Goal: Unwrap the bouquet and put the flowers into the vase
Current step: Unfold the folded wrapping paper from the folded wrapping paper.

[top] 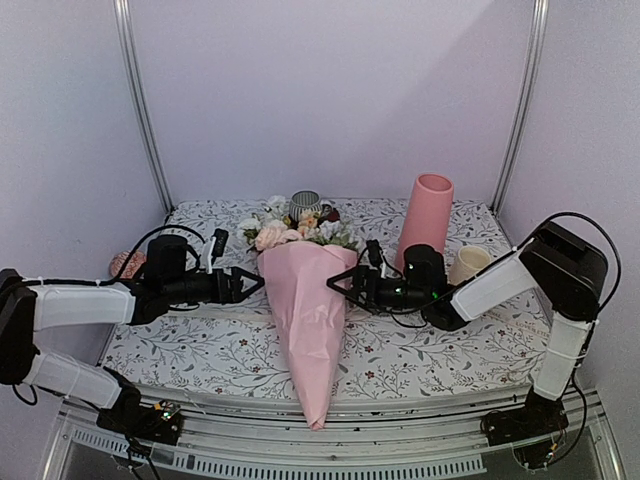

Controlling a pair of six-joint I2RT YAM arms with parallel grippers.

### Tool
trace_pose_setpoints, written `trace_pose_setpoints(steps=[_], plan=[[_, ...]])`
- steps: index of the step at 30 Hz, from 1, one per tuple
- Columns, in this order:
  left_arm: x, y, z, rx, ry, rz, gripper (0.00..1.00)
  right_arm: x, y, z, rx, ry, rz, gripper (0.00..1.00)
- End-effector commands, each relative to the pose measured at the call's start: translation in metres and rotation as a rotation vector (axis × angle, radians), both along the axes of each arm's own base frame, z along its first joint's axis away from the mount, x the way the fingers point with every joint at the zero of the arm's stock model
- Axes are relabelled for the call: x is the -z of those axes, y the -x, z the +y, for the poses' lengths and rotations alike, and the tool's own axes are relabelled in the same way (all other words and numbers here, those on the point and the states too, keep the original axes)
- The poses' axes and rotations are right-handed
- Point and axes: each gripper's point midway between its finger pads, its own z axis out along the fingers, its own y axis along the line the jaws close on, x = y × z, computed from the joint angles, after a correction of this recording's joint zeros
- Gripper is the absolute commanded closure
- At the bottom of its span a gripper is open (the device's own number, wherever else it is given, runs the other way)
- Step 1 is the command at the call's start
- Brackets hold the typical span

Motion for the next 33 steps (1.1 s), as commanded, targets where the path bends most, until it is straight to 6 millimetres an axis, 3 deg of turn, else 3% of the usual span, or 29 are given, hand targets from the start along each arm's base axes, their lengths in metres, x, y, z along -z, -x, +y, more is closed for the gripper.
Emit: trace_pose_setpoints(steps=[1,9,14,21,24,27,30,33], plan=[[-0.002,0.003,-0.002,0.012,-0.009,-0.016,0.04,-0.061,0.015,0.015,-0.052,-0.106,-0.110,0.01],[0.000,0.005,-0.003,0.015,-0.004,-0.010,0.04,-0.082,0.027,0.021,-0.074,-0.093,-0.177,0.01],[-0.003,0.007,-0.005,0.021,0.001,-0.014,0.04,-0.083,0.030,0.023,-0.098,-0.075,-0.191,0.01],[-0.015,0.013,0.001,0.005,-0.010,-0.056,0.04,-0.096,0.033,0.010,-0.077,0.012,-0.277,0.01],[-0.018,0.015,0.009,-0.024,-0.032,-0.072,0.04,-0.109,0.033,-0.006,-0.029,0.074,-0.342,0.01],[-0.017,0.019,0.017,-0.051,-0.054,-0.073,0.02,-0.108,0.028,-0.030,0.061,0.161,-0.386,0.01],[-0.009,0.021,0.025,-0.084,-0.083,-0.050,0.02,-0.093,0.019,-0.060,0.184,0.267,-0.378,0.01],[-0.001,0.021,0.034,-0.134,-0.102,-0.019,0.02,-0.066,0.004,-0.092,0.328,0.394,-0.308,0.01]])
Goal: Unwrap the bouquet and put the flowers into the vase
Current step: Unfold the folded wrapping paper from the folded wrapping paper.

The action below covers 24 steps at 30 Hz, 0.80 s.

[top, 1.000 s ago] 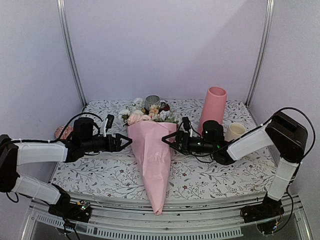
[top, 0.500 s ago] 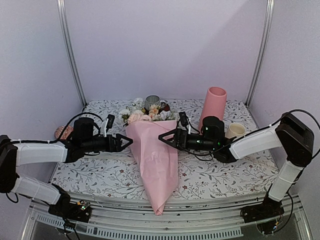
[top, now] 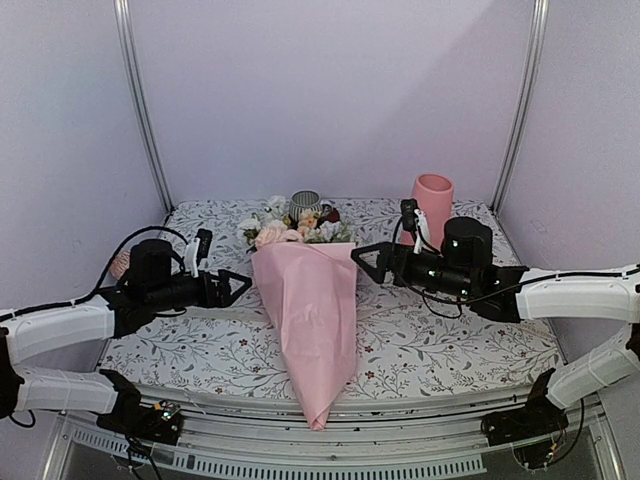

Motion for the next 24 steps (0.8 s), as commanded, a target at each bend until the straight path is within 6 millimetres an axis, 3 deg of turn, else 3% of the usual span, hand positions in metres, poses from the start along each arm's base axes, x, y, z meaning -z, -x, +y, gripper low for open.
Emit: trace_pose_setpoints(steps=[1,6,9,11,15,24], plan=[[0.025,0.005,0.017,-0.082,-0.070,0.073,0.02,0.074,-0.025,-0.057,0.297,0.243,0.126,0.01],[0.028,0.005,0.026,-0.134,-0.086,0.091,0.02,0.119,-0.027,-0.079,0.394,0.326,0.219,0.01],[0.028,0.005,0.031,-0.169,-0.082,0.103,0.02,0.140,-0.026,-0.075,0.378,0.365,0.257,0.01],[0.026,0.006,0.033,-0.179,-0.074,0.097,0.02,0.149,-0.025,-0.062,0.315,0.371,0.277,0.01],[0.021,0.008,0.033,-0.172,-0.060,0.073,0.02,0.139,-0.008,-0.010,0.023,0.276,0.212,0.00],[0.017,0.016,0.034,-0.139,-0.068,0.033,0.02,0.120,0.018,0.034,-0.237,0.074,0.198,0.01]])
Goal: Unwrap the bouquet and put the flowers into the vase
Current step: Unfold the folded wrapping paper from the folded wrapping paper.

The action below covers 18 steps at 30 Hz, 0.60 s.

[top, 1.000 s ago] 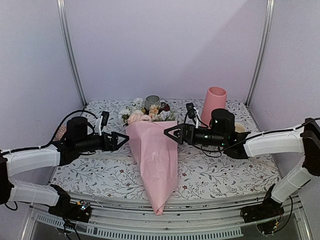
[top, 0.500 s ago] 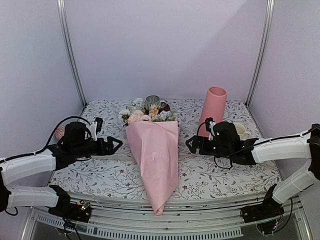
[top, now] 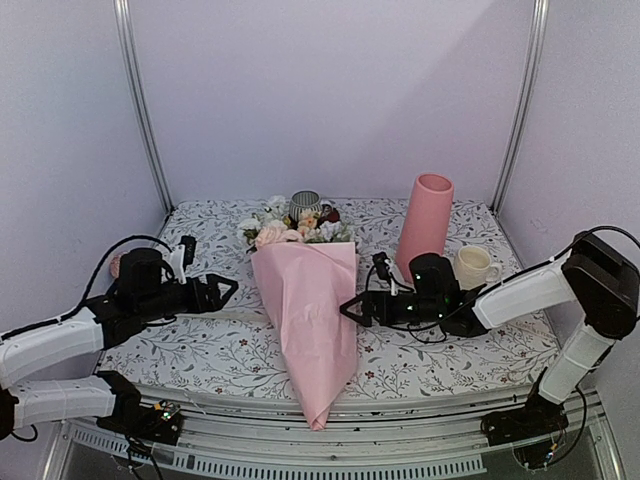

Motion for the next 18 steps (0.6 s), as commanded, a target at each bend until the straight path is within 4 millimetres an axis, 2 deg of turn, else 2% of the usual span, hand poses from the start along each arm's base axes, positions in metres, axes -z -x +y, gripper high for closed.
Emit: trace_pose_setpoints(steps=[1,6,11,14,18], plan=[[0.005,0.007,-0.001,0.028,-0.025,-0.004,0.02,-0.029,0.016,0.035,-0.163,-0.163,-0.023,0.01],[0.005,0.006,0.003,0.011,-0.045,0.006,0.02,-0.031,0.028,0.057,-0.215,-0.165,-0.011,0.01],[-0.007,0.004,0.005,0.001,-0.067,0.003,0.02,-0.060,0.052,0.078,-0.281,-0.190,-0.044,0.01],[-0.021,0.003,0.005,0.000,-0.062,-0.012,0.02,-0.079,0.070,0.096,-0.327,-0.151,-0.119,0.01],[-0.050,0.003,0.010,-0.015,-0.062,-0.061,0.02,-0.101,0.096,0.121,-0.425,-0.155,-0.197,0.01]])
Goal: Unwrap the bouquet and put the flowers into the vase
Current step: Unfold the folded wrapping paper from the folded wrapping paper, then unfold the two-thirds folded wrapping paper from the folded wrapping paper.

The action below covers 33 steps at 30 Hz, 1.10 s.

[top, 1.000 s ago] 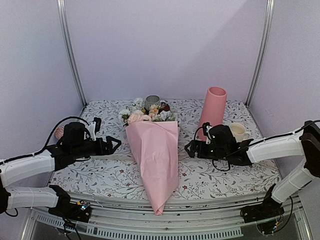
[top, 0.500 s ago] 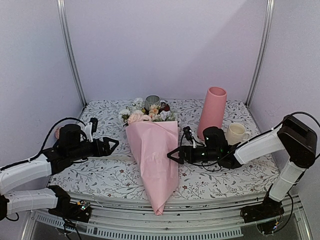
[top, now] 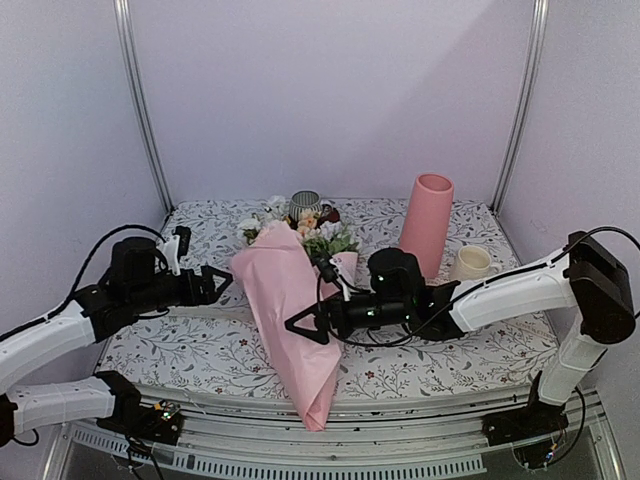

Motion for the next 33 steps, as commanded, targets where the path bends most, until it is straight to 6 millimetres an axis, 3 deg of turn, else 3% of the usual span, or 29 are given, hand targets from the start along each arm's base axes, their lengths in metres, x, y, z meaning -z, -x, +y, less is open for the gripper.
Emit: trace_pose_setpoints(steps=[1,6,10,18,23,27,33], plan=[[-0.042,0.000,0.005,-0.014,-0.014,-0.076,0.02,-0.038,0.028,0.025,-0.105,-0.035,-0.131,0.01],[-0.079,0.004,0.019,-0.052,-0.037,-0.142,0.02,-0.040,0.058,0.055,-0.240,-0.057,-0.157,0.00],[-0.097,0.010,0.023,-0.057,-0.033,-0.171,0.02,-0.037,0.075,0.072,-0.321,-0.057,-0.164,0.00],[-0.124,0.018,0.032,-0.085,-0.007,-0.232,0.02,-0.028,0.087,0.081,-0.371,-0.010,-0.192,0.00],[-0.129,0.021,0.026,-0.052,0.031,-0.239,0.02,-0.032,0.071,0.075,-0.271,0.012,-0.237,0.01],[-0.116,0.022,0.015,-0.004,0.049,-0.205,0.02,-0.035,0.044,0.059,-0.096,0.055,-0.286,0.01],[-0.091,0.021,0.002,0.049,0.065,-0.138,0.02,-0.036,0.004,0.021,0.188,0.133,-0.338,0.01]])
